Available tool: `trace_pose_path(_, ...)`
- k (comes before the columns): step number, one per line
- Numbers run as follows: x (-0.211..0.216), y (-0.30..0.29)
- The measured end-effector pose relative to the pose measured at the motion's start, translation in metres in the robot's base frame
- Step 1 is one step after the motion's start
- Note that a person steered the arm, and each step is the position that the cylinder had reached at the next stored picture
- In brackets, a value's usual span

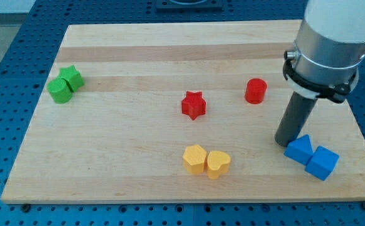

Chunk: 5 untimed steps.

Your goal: Push red star to the bottom left corner of the board

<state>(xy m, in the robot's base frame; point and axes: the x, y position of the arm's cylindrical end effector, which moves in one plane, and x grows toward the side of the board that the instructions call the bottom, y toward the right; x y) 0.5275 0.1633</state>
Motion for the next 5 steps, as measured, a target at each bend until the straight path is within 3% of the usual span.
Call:
trace_pose_path(2,0.0,0.003)
trace_pose_path(5,-0.005,-0.093)
